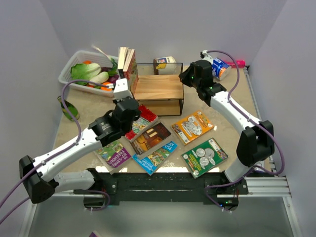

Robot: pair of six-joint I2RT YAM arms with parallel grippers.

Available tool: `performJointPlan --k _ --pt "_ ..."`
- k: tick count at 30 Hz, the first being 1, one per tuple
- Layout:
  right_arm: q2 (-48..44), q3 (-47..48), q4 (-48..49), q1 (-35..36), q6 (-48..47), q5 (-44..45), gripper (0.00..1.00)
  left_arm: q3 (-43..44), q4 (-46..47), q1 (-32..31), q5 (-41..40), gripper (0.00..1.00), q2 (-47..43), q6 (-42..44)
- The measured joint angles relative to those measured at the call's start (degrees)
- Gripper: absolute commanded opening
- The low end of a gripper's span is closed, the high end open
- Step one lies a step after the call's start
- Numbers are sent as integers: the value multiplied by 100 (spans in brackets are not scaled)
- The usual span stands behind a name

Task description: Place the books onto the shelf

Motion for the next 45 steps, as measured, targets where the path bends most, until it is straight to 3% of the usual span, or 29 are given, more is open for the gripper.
performJointPlan --k 7,13,18,29,45 --pt "-74 -74 -4 -2 4 4 0 -1003 195 280 -409 0 -151 -1182" --pt "-74 -76 -2 -2 4 4 0 -2002 1025 1340 358 0 -254 -1506" --pt "-74 -76 -2 -2 4 2 0 -2771 2098 1679 1130 0 -577 -1447" --pt "-92 -103 24 -2 9 0 0 -3486 3720 2177 2105 0 -846 -1652" --pt "-94 -111 35 -2 11 -7 0 -3759 5410 2503 3449 0 -275 -1899"
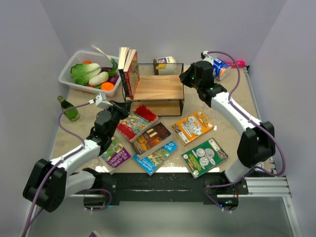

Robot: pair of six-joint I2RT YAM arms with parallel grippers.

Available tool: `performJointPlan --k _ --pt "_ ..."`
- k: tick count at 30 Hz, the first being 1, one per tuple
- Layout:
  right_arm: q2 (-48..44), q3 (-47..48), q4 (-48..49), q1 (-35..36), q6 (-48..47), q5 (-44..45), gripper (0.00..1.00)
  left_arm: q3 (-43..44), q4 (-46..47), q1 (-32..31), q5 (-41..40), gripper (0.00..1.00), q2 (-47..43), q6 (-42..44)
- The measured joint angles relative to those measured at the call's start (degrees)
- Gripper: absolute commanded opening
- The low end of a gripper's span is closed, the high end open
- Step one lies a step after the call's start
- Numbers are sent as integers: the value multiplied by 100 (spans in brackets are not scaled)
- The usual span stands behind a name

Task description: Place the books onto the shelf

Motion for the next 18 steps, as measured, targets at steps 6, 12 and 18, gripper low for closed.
performJointPlan --k 6,12,18 --pt "0 0 0 0 0 -2 0 15 197 0 87 0 304 0" --pt "0 0 0 0 9 -7 0 203 280 0 74 0 675 0" --pt "0 0 0 0 13 -7 0 428 350 2 70 0 844 0"
